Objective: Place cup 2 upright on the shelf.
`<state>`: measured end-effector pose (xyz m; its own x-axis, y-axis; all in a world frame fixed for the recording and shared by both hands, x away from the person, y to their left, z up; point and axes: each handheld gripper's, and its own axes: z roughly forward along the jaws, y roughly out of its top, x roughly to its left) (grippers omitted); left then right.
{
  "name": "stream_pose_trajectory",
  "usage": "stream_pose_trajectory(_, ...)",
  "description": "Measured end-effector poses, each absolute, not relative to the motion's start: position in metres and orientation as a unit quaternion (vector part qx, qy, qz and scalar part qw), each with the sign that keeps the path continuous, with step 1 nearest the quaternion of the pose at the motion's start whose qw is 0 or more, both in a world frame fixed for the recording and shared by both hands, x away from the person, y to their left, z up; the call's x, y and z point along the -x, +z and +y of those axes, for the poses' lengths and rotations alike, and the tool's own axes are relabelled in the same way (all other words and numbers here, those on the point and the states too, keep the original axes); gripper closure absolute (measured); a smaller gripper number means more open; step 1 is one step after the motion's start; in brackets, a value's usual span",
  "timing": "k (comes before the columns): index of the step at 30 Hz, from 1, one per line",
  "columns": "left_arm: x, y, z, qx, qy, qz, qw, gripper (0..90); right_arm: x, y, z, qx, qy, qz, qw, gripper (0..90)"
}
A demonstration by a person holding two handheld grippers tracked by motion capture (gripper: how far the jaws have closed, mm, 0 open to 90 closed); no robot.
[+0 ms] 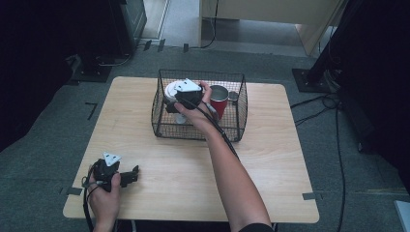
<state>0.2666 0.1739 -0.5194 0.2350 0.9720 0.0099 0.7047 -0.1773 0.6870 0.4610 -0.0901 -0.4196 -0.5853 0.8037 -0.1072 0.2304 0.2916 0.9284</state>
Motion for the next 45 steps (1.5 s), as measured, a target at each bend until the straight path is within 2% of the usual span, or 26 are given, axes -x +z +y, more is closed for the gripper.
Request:
stream_pose_trajectory(17, -0.267, -0.519, 0.174, -0.732, 0.232, 0.573, 0.287, 0.0, -0.454, -0.396, -0.095, -0.335, 0.518, 0.726, 0.304, 3.7)
stream_pose_trajectory(45, -0.267, -0.519, 0.173, -0.733, 0.231, 0.571, 0.288, 0.0, -0.417, -0.355, -0.121, -0.31, 0.554, 0.699, 0.328, 3.6)
